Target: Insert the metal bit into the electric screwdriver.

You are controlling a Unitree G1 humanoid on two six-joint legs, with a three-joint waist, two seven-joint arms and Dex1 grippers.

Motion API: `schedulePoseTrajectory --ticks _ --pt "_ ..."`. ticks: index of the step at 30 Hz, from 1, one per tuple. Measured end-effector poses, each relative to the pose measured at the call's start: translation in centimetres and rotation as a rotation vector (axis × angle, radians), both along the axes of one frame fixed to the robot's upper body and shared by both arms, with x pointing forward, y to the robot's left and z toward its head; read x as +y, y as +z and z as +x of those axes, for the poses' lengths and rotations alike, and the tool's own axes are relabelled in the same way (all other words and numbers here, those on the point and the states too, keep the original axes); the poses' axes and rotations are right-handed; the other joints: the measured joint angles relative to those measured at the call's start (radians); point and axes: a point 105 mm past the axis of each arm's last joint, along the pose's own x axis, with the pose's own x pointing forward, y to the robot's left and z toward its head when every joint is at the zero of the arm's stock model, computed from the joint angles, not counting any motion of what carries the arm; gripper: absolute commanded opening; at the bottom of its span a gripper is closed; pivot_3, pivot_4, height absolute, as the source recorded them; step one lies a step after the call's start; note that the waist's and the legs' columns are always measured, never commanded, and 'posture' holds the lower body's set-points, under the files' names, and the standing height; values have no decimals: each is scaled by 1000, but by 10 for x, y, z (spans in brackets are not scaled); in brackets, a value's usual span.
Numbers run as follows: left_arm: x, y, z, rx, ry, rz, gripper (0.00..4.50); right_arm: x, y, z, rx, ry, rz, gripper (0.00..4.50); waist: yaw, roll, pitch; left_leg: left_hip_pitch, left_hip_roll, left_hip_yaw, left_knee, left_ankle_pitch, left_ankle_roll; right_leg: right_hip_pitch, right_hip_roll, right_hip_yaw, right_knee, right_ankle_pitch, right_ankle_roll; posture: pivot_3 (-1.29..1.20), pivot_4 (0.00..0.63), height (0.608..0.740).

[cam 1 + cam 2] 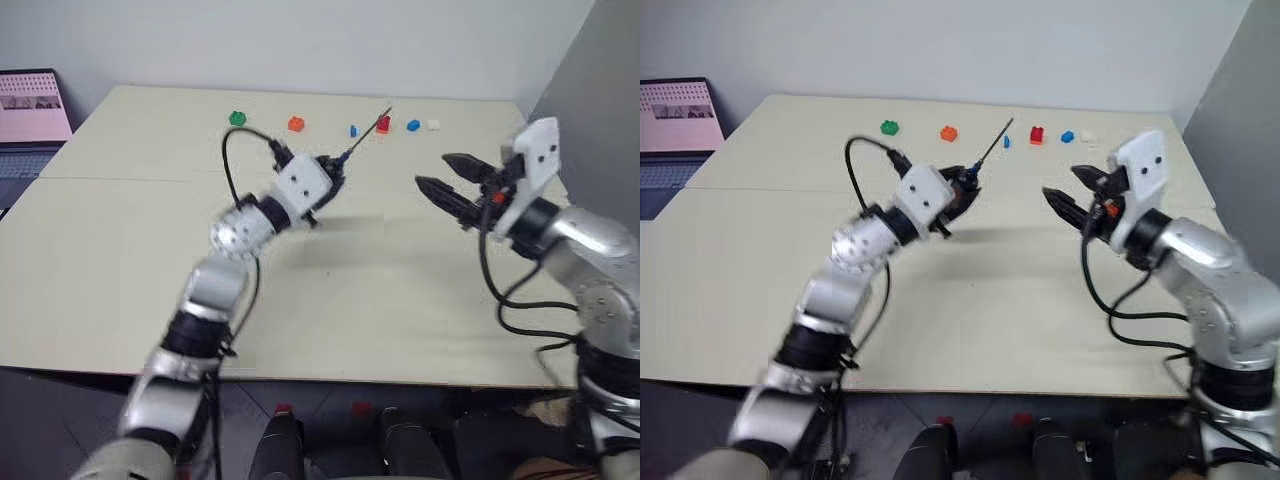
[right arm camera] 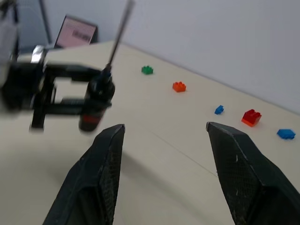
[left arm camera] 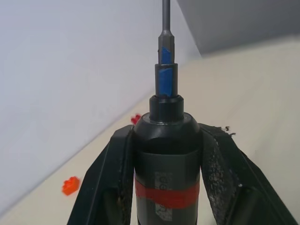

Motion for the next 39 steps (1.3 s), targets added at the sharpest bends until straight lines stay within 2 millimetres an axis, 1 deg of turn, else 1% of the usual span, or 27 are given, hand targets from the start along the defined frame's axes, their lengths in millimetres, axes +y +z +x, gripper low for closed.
schedulePoseTrajectory --ticks 2,3,5,6,9,12,14,17,19,22,24,25,29,33,34,37,39 --pt "3 -13 8 97 -30 161 1633 0 0 -17 10 122 -122 2911 -1 0 0 0 0 0 -2 0 0 0 0 0 0 -1 0 0 150 740" --pt "0 -25 11 156 -57 241 1633 3 -2 -29 22 201 -196 2911 2 1 0 0 0 0 -3 0 0 0 0 -1 0 -2 0 0 150 740" --pt "-2 -45 13 237 -93 331 1632 9 -2 -45 28 308 -277 2911 1 0 1 0 0 0 -5 0 0 -1 0 -1 0 -2 0 0 150 740" --pt "-5 -50 14 255 -116 367 1630 10 -4 -49 44 346 -299 2911 1 -2 2 0 0 0 -5 0 0 -2 0 -1 0 -2 0 0 150 740" --pt "-13 -55 19 301 -157 426 1630 8 -11 -55 95 390 -361 2911 1 -2 2 0 0 0 -5 0 0 -2 0 -1 1 -2 0 0 150 740" --pt "-22 -66 21 341 -202 493 1630 6 -18 -57 143 410 -403 2911 2 -2 2 0 0 0 -5 0 0 -2 0 -1 1 -2 1 0 150 740" --pt "-27 -73 20 364 -231 516 1630 3 -23 -54 171 397 -435 2911 3 -2 2 0 0 0 -4 0 0 -2 -1 -1 1 -2 1 0 150 740" --pt "-34 -84 19 396 -268 561 1630 -10 -32 -38 203 325 -471 2911 3 -2 2 0 0 0 -4 0 0 -2 -1 -1 1 -2 1 0 150 740" --pt "-35 -88 18 406 -280 570 1630 -16 -35 -30 203 289 -486 2911 3 -2 2 0 0 0 -4 0 0 -2 -1 -1 1 -2 1 0 150 740" --pt "-38 -92 17 426 -289 575 1630 -20 -29 -21 164 255 -499 2911 0 -2 2 0 0 0 -4 0 0 -2 -1 -1 2 -3 1 0 150 740" --pt "-38 -92 16 431 -294 577 2331 -23 -26 -16 140 234 -506 2911 1 -2 2 0 0 0 -4 0 0 -2 -1 -1 2 -3 1 0 150 740" --pt "-38 -92 16 437 -298 566 2501 -25 -25 -13 133 224 -513 2911 2 -2 2 0 0 0 -4 0 0 -2 -1 -1 2 -3 1 0 150 740" --pt "-40 -91 13 455 -320 546 3520 -27 -28 -10 131 226 -525 2911 3 -2 2 0 0 0 -4 0 0 -2 -1 -1 3 -3 1 0 150 740" --pt "-40 -91 9 478 -351 550 4349 -28 -26 -6 122 223 -534 2911 3 -2 2 0 0 0 -2 0 0 -2 -1 -1 4 -2 1 0 150 740" --pt "-39 -90 8 482 -355 552 4467 -29 -25 -5 118 220 -535 2911 2 -2 2 0 0 0 -1 0 0 -2 -1 -1 5 -2 1 0 150 740" --pt "-39 -87 4 498 -372 537 4467 -30 -21 -2 104 211 -533 2911 2 -2 2 0 0 0 0 0 0 -2 -1 -1 6 -2 1 0 150 740" --pt "-37 -75 3 483 -367 461 4467 -30 -22 -2 103 207 -532 2911 1 -2 3 0 0 0 0 0 0 -2 -1 -1 6 -2 1 0 150 740"
